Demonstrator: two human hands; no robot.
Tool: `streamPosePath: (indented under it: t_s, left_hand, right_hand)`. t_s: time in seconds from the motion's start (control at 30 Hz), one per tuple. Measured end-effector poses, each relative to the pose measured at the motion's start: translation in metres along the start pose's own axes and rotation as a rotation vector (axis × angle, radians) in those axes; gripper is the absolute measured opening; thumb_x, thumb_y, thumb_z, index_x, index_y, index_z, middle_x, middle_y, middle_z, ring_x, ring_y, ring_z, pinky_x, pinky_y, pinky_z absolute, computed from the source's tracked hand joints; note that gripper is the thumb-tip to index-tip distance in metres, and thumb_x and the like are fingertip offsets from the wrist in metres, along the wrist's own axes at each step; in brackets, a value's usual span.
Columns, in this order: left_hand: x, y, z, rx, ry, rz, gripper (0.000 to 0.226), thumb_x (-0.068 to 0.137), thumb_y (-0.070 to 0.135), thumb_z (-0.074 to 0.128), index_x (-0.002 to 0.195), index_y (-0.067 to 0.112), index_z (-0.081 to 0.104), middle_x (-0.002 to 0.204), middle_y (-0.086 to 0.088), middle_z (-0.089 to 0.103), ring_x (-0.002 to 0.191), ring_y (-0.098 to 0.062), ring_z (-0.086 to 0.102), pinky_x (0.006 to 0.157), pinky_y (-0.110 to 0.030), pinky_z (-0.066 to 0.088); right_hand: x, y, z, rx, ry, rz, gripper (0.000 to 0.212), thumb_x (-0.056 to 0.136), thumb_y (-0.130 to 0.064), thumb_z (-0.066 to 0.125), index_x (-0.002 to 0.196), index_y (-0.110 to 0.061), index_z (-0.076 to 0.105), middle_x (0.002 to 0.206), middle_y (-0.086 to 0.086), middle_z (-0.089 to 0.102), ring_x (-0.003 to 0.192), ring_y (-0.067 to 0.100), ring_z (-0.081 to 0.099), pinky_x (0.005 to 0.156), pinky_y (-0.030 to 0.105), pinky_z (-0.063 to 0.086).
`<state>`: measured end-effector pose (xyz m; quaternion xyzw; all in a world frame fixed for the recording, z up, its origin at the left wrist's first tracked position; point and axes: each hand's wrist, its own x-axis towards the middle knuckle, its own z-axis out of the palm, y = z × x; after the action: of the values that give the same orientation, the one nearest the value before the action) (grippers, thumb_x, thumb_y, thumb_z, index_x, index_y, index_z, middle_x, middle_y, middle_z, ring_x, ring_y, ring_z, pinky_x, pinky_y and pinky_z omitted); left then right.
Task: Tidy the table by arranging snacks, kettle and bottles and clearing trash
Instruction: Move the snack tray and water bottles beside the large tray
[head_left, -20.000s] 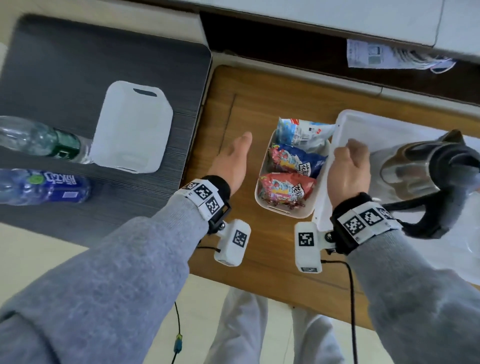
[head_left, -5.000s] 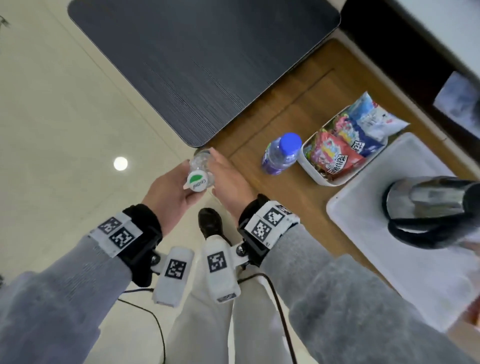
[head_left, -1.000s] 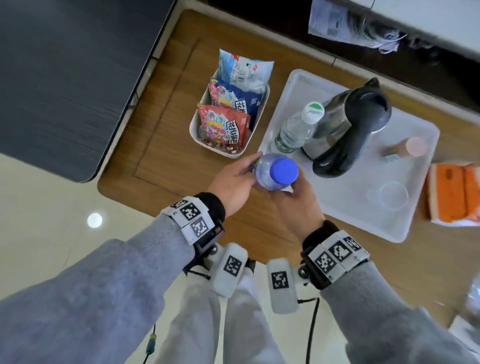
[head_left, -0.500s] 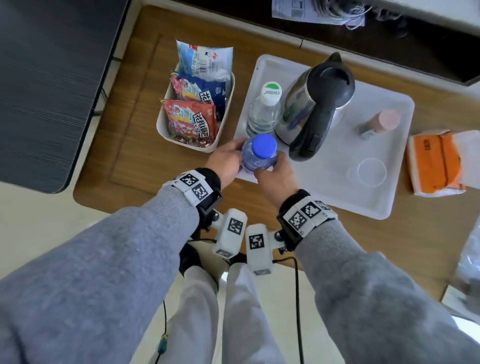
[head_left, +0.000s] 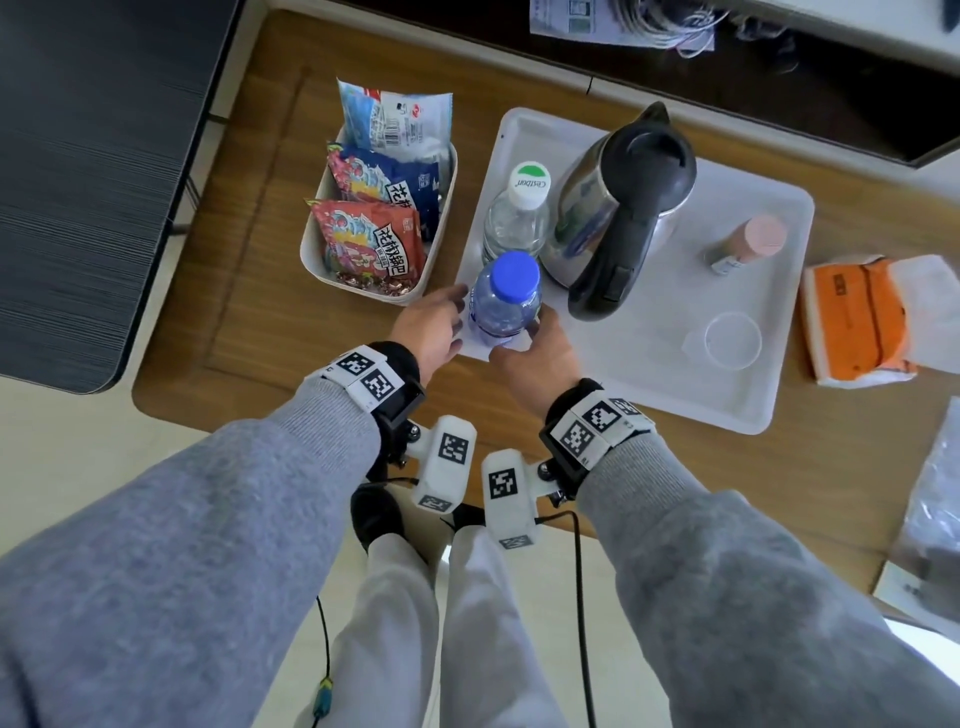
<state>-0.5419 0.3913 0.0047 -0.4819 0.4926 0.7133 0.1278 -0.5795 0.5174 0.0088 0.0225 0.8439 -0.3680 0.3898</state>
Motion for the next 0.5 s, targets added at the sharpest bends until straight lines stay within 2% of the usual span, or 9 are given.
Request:
streamPosePath:
  t_s: [0.2, 0.37, 0.5]
  left_hand:
    - [-0.003, -0.001, 0.042, 0.037, -0.003, -0.048, 0.051, 0.101, 0.000, 0.026, 0.148, 0.014, 0.041, 0.152, -0.007, 0.044, 0.139, -0.020, 0.043, 0.114, -0.034, 0.035]
    - [0.008, -0.003, 0.051, 0.073, 0.008, -0.070, 0.050, 0.102, -0.001, 0.028, 0.148, 0.011, 0.039, 0.153, -0.010, 0.041, 0.141, -0.022, 0.040, 0.118, -0.037, 0.031]
    - [0.022, 0.003, 0.055, 0.070, 0.011, -0.108, 0.048, 0.102, 0.000, 0.028, 0.148, 0.008, 0.039, 0.154, -0.011, 0.041, 0.143, -0.023, 0.038, 0.119, -0.037, 0.029]
  right_hand:
    - [0.005, 0.020, -0.043, 0.023, -0.010, 0.038, 0.077, 0.090, -0.005, 0.063, 0.157, -0.013, 0.025, 0.149, 0.009, 0.054, 0.129, 0.029, 0.059, 0.097, 0.031, 0.048]
    - [0.025, 0.028, -0.048, 0.024, -0.069, 0.082, 0.087, 0.091, -0.012, 0.066, 0.161, -0.016, 0.015, 0.163, 0.010, 0.037, 0.137, 0.031, 0.055, 0.111, 0.041, 0.048]
    - [0.050, 0.026, -0.051, 0.077, -0.087, 0.131, 0.089, 0.091, -0.016, 0.069, 0.162, -0.016, 0.015, 0.164, 0.009, 0.036, 0.141, 0.029, 0.051, 0.113, 0.040, 0.046]
